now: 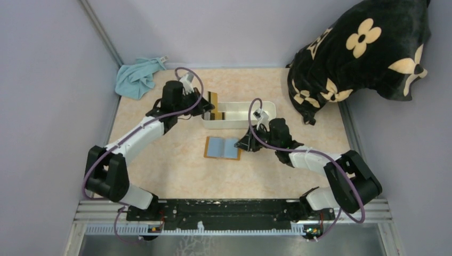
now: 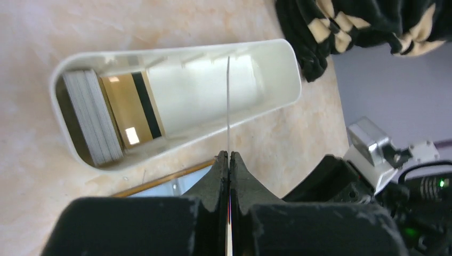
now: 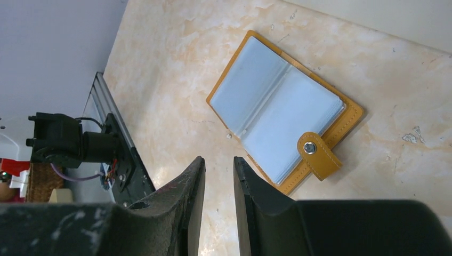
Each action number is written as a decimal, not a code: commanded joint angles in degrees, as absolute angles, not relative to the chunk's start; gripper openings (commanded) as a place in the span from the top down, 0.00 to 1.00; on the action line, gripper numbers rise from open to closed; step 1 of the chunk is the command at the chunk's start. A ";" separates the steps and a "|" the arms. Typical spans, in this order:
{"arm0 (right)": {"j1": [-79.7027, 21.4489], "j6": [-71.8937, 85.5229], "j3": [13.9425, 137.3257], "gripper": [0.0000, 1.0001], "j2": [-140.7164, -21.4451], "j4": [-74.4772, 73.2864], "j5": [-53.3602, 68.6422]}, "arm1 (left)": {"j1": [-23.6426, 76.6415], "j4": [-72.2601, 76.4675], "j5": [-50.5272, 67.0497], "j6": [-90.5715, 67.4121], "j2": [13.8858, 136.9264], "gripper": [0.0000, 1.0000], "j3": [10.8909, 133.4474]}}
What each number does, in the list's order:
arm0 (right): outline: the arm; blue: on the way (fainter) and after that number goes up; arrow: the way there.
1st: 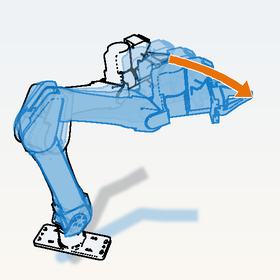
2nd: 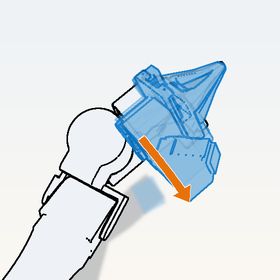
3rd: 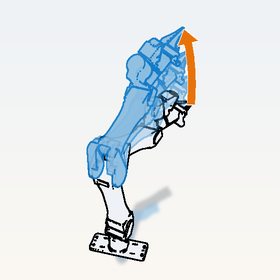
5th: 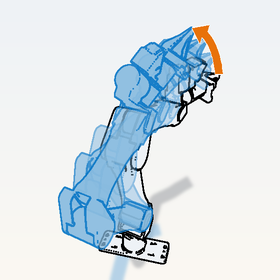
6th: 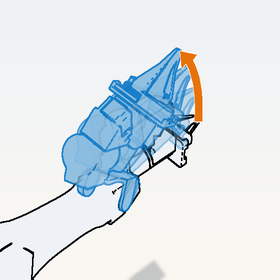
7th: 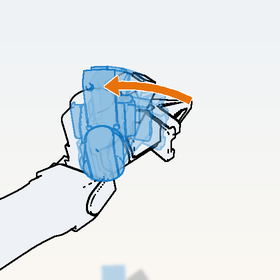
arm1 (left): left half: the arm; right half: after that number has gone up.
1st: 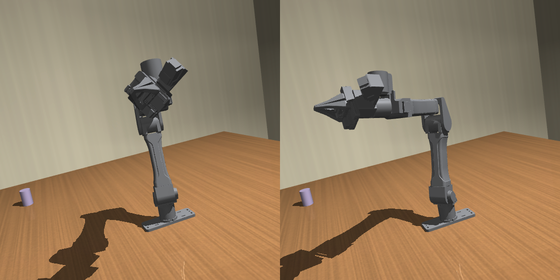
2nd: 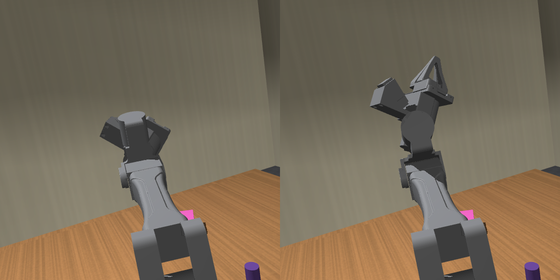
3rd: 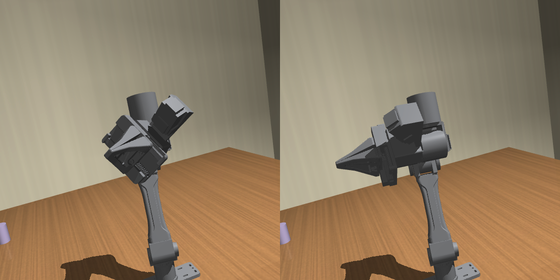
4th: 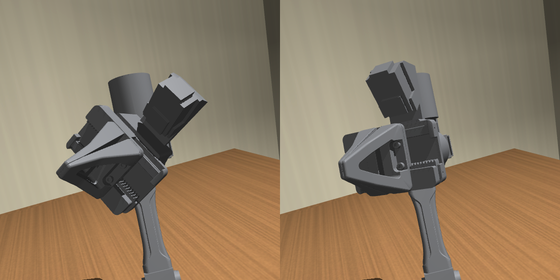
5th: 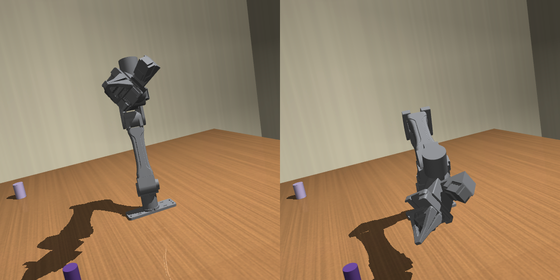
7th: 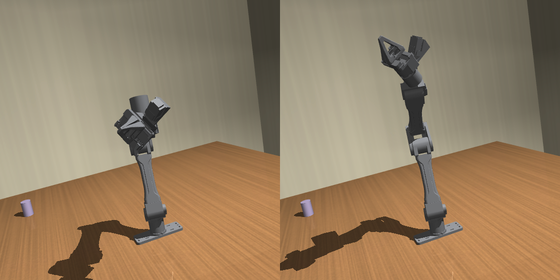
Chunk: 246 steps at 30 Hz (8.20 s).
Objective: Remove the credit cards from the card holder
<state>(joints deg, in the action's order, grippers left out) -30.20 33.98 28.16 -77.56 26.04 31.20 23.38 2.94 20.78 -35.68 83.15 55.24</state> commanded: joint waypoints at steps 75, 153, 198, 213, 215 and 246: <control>-26.10 27.57 27.28 0.74 -79.72 26.30 30.04 | 26.10 -24.54 0.55 -26.75 102.08 0.74 80.65; -57.15 20.19 62.87 0.20 -100.03 -5.92 -12.06 | 25.38 -1.71 9.18 -37.54 73.26 0.42 29.94; -57.99 31.27 67.54 0.58 -106.69 -11.13 -17.21 | 12.88 -2.16 15.97 -37.31 72.31 0.34 26.62; -49.59 38.89 54.47 0.86 -100.04 5.84 3.19 | 13.00 5.66 24.51 -37.52 70.11 0.45 25.11; -49.06 39.69 53.58 0.86 -100.00 7.67 5.96 | 13.29 7.15 26.36 -37.70 69.44 0.69 24.89; -45.01 46.31 47.86 0.87 -101.07 24.12 20.06 | 28.53 11.94 24.88 -41.73 78.01 1.00 26.83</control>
<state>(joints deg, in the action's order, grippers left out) -45.43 45.30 47.57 -102.48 18.70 18.20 28.25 15.49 27.70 -43.86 80.62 25.34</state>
